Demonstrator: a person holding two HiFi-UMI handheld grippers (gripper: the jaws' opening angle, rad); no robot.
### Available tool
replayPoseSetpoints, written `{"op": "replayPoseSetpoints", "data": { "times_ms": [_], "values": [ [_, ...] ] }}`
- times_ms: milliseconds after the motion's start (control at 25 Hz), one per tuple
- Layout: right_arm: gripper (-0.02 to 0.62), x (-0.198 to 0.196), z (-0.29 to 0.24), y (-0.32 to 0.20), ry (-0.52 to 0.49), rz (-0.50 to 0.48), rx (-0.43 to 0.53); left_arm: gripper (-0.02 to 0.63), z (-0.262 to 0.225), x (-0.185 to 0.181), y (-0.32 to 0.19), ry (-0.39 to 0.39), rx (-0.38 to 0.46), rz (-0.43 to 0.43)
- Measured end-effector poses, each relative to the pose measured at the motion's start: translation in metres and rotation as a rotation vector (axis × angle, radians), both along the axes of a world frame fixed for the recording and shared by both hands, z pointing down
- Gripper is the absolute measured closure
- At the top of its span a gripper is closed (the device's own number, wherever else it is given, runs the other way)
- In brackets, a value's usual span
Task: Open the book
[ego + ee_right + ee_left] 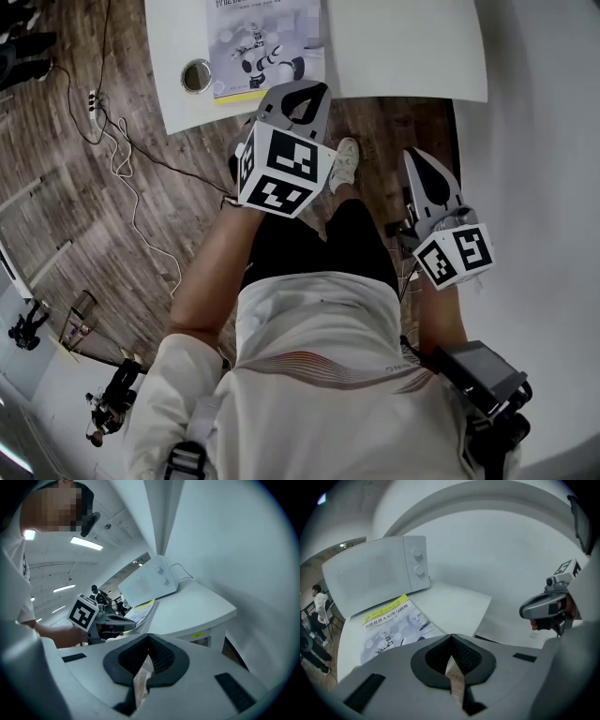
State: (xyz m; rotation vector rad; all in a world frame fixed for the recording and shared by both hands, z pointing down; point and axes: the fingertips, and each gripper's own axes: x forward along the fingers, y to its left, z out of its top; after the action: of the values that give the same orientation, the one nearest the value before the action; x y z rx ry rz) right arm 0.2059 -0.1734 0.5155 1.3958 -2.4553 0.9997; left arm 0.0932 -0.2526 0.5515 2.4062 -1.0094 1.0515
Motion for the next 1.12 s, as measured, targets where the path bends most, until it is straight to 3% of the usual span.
{"op": "replayPoseSetpoints", "data": {
  "times_ms": [360, 720, 1120],
  "values": [
    [0.592, -0.017, -0.010, -0.004, -0.009, -0.036, 0.022, 0.598, -0.046, -0.022, -0.010, 0.105, 0.078, -0.087],
    [0.592, -0.051, -0.027, -0.016, -0.019, -0.105, 0.046, 0.598, -0.091, -0.086, -0.021, 0.224, 0.129, -0.291],
    [0.592, -0.082, -0.035, -0.023, -0.010, -0.153, 0.049, 0.598, -0.101, -0.170, -0.021, 0.394, 0.099, -0.548]
  ]
}}
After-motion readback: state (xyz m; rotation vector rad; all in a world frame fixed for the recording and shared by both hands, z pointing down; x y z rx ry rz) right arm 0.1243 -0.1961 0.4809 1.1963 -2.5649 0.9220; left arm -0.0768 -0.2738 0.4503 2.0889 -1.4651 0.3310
